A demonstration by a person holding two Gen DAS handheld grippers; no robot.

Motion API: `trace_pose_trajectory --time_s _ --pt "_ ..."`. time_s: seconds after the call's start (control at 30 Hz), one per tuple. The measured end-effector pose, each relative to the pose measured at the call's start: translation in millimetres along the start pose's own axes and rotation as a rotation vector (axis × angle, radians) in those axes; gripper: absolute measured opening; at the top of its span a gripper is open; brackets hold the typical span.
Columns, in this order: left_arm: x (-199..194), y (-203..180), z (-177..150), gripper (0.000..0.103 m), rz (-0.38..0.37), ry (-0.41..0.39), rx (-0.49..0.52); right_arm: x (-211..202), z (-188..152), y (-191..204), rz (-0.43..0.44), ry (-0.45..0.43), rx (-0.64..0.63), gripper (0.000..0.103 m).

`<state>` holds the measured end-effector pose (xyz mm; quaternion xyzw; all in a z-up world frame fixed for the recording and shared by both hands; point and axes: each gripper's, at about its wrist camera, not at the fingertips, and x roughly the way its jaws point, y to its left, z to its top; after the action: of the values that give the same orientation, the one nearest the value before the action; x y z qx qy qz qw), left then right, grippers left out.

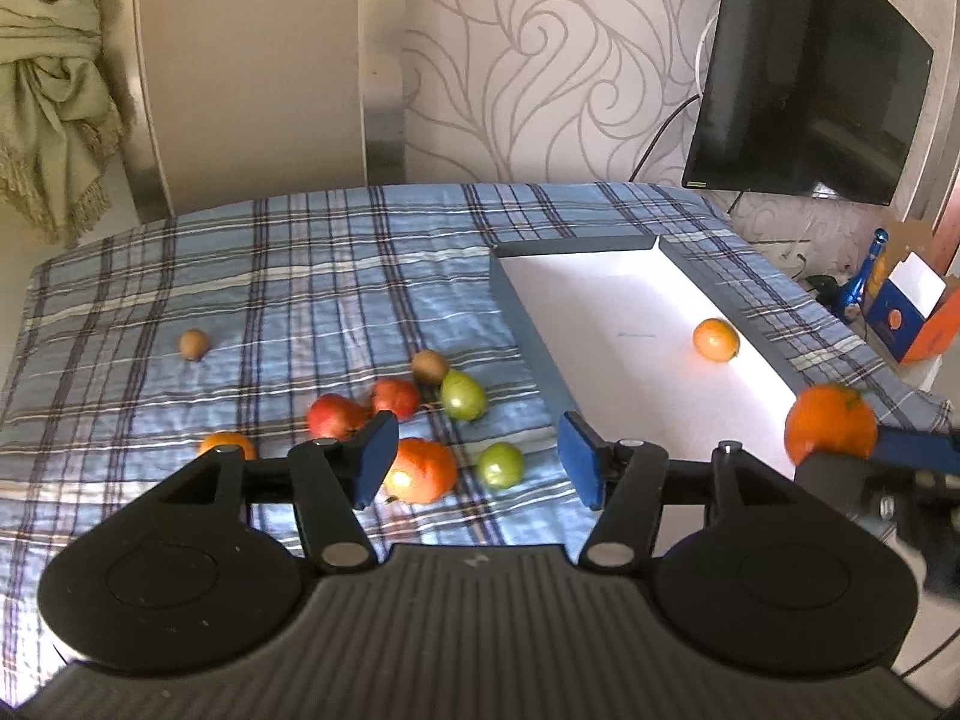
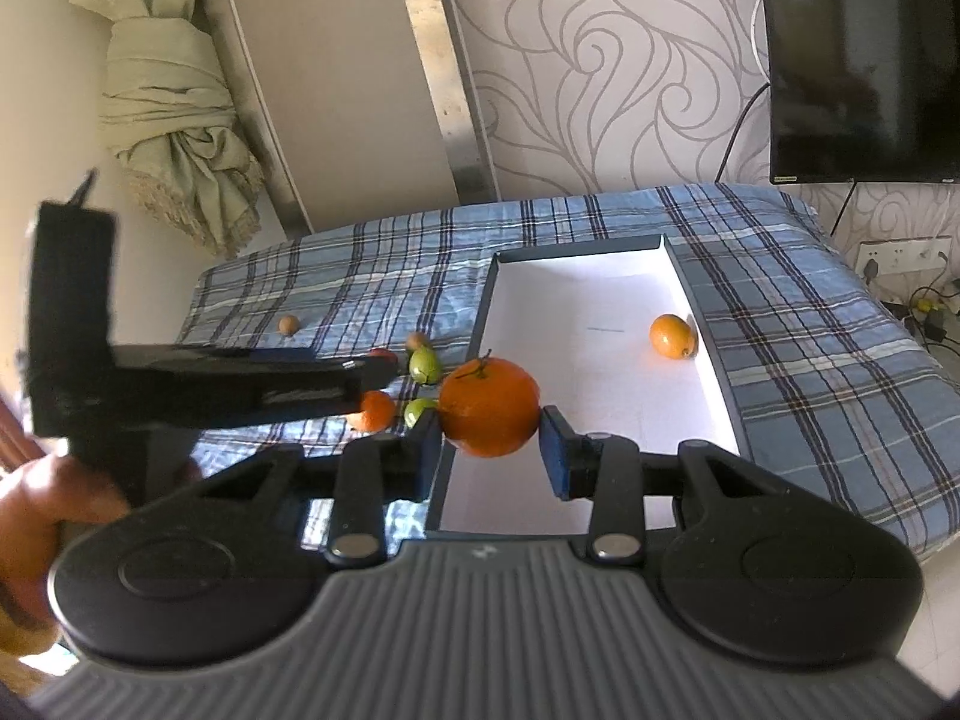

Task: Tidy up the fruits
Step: 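Lower the tangerine into the white box and open the right tool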

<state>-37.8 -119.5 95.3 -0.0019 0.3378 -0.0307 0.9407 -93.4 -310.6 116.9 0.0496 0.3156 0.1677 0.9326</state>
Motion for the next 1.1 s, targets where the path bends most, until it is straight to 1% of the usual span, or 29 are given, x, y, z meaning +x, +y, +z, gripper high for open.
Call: trace_pose_trajectory --time_s 0.1,0.27,0.37,0.43,0.63,0.73,0.83,0.97,1.1 --pt "-6.6 1.6 -5.8 0.065 0.014 -0.006 0.012 4.4 1.4 -3.0 -0.004 0.000 0.002 0.038" --pt "-15.1 9.3 -15.5 0.066 0.029 -0.002 0.002 13.2 -0.8 -5.4 -0.005 0.014 -0.001 0.038" --pt "-20.2 14.5 -20.9 0.068 0.034 0.006 -0.011 19.1 -0.9 -7.6 -0.006 0.026 0.002 0.038" --pt "-24.5 17.2 -24.9 0.071 0.036 0.005 -0.016 22.7 0.7 -8.7 -0.008 0.030 0.001 0.038" --pt "-37.0 20.7 -33.5 0.072 0.040 -0.003 -0.019 37.3 3.1 -10.4 -0.019 0.043 -0.028 0.038" --pt "-41.4 23.5 -37.6 0.073 0.049 0.000 -0.021 48.2 3.2 -16.6 -0.045 0.053 -0.035 0.038" --pt "-44.2 28.9 -40.9 0.073 0.067 0.007 -0.032 60.9 3.3 -26.4 -0.088 0.060 -0.047 0.038" --pt "-47.5 37.2 -44.6 0.074 0.098 0.011 -0.049 79.7 2.1 -43.3 -0.124 0.102 -0.026 0.039" --pt "-49.1 45.6 -47.4 0.074 0.127 0.017 -0.066 89.1 0.8 -50.3 -0.146 0.106 -0.009 0.040"
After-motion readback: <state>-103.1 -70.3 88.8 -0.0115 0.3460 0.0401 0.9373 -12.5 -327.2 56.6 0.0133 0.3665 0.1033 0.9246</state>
